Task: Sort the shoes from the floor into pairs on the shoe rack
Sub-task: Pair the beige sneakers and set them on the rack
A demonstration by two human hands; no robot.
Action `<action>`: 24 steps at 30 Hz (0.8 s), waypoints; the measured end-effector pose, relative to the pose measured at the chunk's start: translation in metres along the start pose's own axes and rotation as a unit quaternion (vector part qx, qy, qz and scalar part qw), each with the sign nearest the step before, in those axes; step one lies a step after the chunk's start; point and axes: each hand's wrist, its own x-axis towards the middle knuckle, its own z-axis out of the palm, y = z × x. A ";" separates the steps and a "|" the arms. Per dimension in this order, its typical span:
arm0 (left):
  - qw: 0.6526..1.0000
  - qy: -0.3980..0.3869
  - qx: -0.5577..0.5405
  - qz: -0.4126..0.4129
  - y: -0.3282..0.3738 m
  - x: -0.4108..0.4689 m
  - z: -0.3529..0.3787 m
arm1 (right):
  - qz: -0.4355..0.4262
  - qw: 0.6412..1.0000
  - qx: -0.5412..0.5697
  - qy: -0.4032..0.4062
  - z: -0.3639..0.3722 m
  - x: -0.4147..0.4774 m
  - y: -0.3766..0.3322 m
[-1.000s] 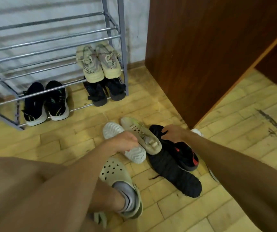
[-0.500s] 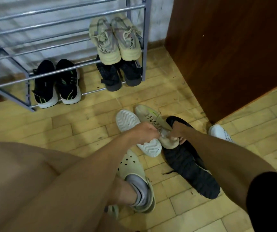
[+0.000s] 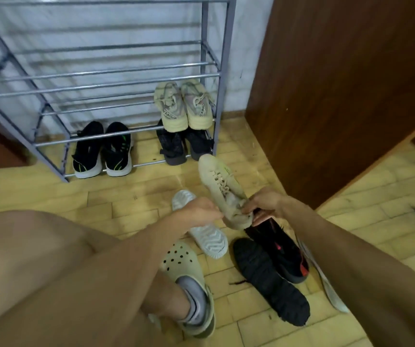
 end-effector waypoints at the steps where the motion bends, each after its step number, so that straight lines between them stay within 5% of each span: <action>1: 0.999 0.022 -0.036 0.001 0.006 -0.008 -0.007 | -0.024 1.000 0.013 -0.005 -0.001 -0.012 -0.009; 5: 0.981 0.098 -0.165 -0.018 0.031 -0.043 -0.041 | -0.156 0.988 -0.002 -0.013 0.003 -0.066 -0.056; 12: 0.921 0.290 -0.245 0.088 0.047 -0.128 -0.118 | -0.334 0.942 -0.027 0.000 0.039 -0.150 -0.152; 24: 0.834 0.442 -0.300 0.138 -0.043 -0.301 -0.246 | -0.421 0.901 -0.095 -0.039 0.214 -0.265 -0.294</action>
